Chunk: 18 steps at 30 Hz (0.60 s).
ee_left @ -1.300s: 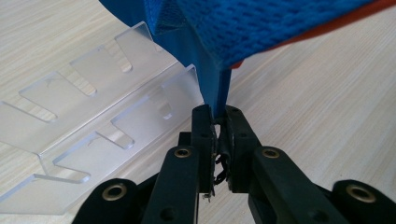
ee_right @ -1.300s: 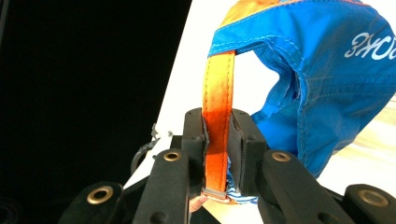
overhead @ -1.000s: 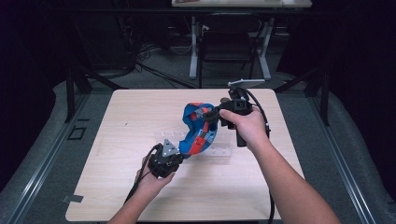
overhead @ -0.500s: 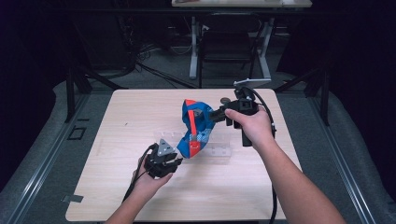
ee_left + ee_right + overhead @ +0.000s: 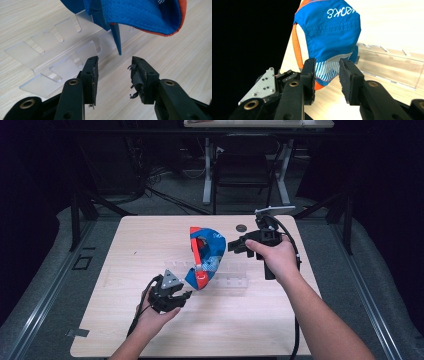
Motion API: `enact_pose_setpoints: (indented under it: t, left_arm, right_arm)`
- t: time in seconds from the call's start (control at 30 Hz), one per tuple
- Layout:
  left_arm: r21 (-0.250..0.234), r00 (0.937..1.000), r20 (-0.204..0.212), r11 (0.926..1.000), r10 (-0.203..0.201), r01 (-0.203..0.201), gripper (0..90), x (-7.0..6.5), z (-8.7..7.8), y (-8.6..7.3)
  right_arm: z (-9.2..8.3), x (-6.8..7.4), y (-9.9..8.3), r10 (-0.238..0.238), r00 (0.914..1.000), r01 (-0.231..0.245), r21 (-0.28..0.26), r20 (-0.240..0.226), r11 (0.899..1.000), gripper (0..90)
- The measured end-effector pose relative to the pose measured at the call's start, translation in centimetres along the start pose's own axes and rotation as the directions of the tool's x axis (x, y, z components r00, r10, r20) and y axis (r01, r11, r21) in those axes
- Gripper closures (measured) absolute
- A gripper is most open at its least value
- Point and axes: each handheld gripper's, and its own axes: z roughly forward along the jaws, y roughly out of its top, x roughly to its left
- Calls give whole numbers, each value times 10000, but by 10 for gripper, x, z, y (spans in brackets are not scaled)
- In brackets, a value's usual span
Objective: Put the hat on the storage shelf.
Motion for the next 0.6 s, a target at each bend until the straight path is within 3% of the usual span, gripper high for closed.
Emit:
enact_pose_setpoints:
  t: [0.2,0.37,0.6]
  left_arm:
    - [55,9999,-79,9999,-108,108,548,4,-6,-5]
    - [105,9994,-183,9995,-284,286,522,9,-10,-11]
    - [294,9988,-286,9987,-396,405,513,17,-15,-22]
  right_arm:
    - [-5,0,-6,-375,9990,377,-55,261,9993,616]
    - [-8,-2,-11,-667,9951,671,-18,734,9977,592]
    - [-13,-13,-18,-665,9920,673,-38,1074,9977,564]
